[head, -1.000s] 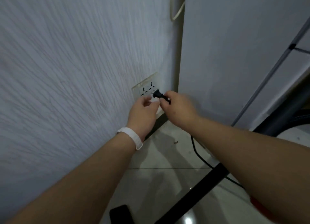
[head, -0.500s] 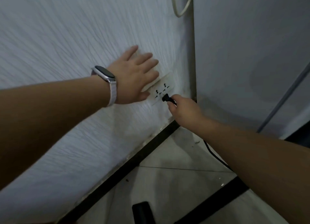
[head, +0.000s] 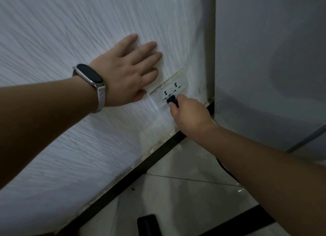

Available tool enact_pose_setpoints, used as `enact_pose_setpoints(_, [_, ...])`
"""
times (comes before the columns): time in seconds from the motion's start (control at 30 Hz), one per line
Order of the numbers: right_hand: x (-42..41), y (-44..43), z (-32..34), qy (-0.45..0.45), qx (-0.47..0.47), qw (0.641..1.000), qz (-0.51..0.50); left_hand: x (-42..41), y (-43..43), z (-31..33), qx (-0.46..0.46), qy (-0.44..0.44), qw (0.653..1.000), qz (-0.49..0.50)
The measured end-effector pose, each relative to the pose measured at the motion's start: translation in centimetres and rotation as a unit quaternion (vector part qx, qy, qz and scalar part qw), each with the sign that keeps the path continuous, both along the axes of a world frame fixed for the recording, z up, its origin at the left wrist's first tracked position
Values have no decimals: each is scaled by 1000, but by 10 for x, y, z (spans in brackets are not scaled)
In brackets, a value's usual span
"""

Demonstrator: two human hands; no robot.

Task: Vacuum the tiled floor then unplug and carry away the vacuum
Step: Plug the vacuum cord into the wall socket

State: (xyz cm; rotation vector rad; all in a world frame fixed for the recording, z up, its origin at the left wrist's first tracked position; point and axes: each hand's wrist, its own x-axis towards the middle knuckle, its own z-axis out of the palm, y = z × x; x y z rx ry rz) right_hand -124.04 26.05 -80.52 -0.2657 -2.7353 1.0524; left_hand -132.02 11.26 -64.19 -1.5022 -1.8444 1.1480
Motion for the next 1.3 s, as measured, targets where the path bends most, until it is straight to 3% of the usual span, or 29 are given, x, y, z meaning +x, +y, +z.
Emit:
enact_pose_setpoints(0.2, [-8,-5,-8,37,45,998,-9,-3,-4,-1,10,-6,1000,-29])
enact_pose_setpoints(0.4, [-13,-7,-17,170,128,976,-47,-10,-6,-4,8,-20,999,-36])
enact_pose_setpoints(0.47, [-14,-8,-12,169,132,976,-23,-10,-7,-4,4,-20,999,-38])
enact_pose_setpoints(0.57, [-28,-8,-4,82,145,986,-2,-10,-8,-4,6,-23,999,-42])
enact_pose_setpoints(0.73, [-27,-11,-11,172,115,978,-17,-10,-8,-5,6,-12,999,-46])
enact_pose_setpoints(0.83, [-27,-6,-7,70,107,992,11,-10,-6,-4,8,-4,999,-44])
enact_pose_setpoints(0.93, [-22,0,-2,62,38,997,34,-6,-5,-2,3,-6,999,-33])
enact_pose_setpoints(1.1, [-10,4,11,38,1,999,38,5,0,3,-36,35,999,9])
enact_pose_setpoints(1.3, [23,13,20,-10,121,991,51,17,4,4,2,-10,999,40])
